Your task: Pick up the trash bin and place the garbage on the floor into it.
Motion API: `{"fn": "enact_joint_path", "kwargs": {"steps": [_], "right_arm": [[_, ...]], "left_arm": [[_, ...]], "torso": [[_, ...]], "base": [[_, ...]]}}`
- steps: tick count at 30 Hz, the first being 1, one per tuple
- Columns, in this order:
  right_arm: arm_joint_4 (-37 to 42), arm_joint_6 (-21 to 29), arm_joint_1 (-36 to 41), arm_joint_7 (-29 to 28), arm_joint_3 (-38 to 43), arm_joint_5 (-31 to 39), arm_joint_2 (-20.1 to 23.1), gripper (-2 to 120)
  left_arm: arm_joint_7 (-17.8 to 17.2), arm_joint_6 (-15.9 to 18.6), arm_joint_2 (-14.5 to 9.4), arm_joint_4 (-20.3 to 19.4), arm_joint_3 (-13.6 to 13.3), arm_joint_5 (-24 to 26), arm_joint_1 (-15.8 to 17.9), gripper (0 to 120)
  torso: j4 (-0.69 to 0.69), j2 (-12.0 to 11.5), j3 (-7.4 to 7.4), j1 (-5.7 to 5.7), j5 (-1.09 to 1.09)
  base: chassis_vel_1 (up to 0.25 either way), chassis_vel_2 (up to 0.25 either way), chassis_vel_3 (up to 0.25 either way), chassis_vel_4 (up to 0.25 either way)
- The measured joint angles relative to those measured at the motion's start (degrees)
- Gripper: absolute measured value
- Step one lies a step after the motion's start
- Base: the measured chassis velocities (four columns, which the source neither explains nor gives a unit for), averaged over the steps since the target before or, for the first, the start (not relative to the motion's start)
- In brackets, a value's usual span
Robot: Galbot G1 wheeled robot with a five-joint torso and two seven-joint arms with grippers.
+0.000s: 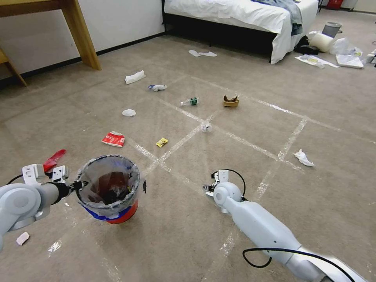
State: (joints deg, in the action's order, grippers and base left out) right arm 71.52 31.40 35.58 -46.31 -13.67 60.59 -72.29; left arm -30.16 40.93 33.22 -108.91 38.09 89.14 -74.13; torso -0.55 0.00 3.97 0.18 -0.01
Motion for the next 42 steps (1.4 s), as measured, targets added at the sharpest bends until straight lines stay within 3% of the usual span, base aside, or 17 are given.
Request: {"fn": "enact_joint_path", "kwargs": {"steps": [11,36,42], "right_arm": [[-8.65,-2.29,-1.48,1.62,0.37,-3.39,-2.91,100],[-19.39,-5.28,-3.00,5.92,2.42,-8.48,-7.79,100],[-21.07,-5.72,-3.00,7.01,2.71,-8.66,-8.20,85]], "left_arm": [[0.14,-0.08,0.51,-0.45,0.31,-0.33,-0.91,1],[-0.03,-0.29,0.71,-1.74,0.32,-0.62,-1.91,1],[-0.03,-0.36,0.91,-1.77,0.06,-0.89,-1.90,1]], "torso": [[0.00,0.00,0.00,0.00,0.01],[0.00,0.01,0.00,0.00,0.01],[0.00,0.01,0.00,0.00,0.01]], "base": [[0.000,0.000,0.000,0.000],[0.000,0.000,0.000,0.000],[0.000,0.000,0.000,0.000]]}}
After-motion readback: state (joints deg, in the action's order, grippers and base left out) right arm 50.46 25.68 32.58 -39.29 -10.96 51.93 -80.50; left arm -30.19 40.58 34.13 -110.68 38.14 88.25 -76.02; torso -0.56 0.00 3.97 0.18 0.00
